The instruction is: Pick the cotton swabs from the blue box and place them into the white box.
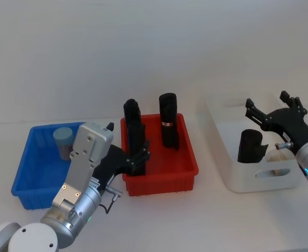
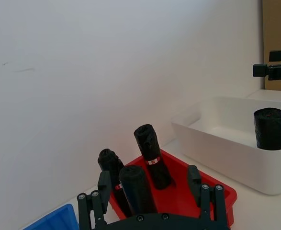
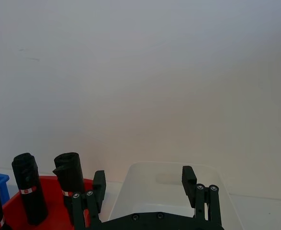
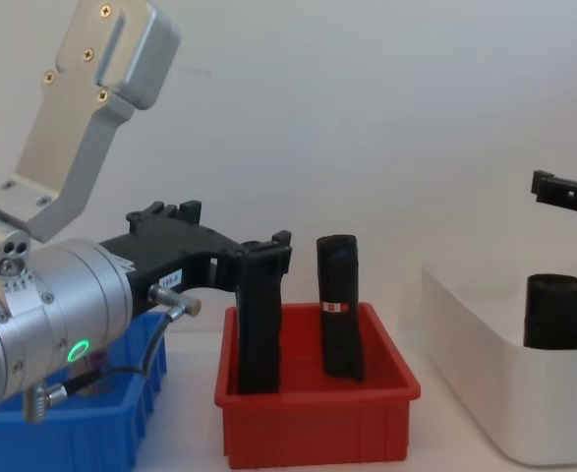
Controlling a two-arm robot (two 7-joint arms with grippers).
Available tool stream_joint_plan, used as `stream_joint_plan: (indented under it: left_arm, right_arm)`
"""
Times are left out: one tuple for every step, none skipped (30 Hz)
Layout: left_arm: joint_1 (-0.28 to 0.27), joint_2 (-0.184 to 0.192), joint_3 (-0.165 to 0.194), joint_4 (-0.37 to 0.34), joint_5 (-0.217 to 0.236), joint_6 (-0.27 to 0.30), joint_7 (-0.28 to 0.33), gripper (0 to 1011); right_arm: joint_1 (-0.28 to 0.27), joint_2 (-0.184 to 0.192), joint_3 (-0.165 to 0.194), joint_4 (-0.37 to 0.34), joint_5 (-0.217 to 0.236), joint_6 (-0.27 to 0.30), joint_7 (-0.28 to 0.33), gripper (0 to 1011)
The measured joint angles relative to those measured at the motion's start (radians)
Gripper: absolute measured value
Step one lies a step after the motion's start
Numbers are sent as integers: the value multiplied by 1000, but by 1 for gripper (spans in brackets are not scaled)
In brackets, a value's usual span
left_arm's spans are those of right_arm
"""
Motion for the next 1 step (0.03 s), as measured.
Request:
stream_joint_plan:
  left_arm:
    - [0,0,0,0,0,0,0,1004]
  right_arm:
    - [0,0,0,0,0,0,0,1002]
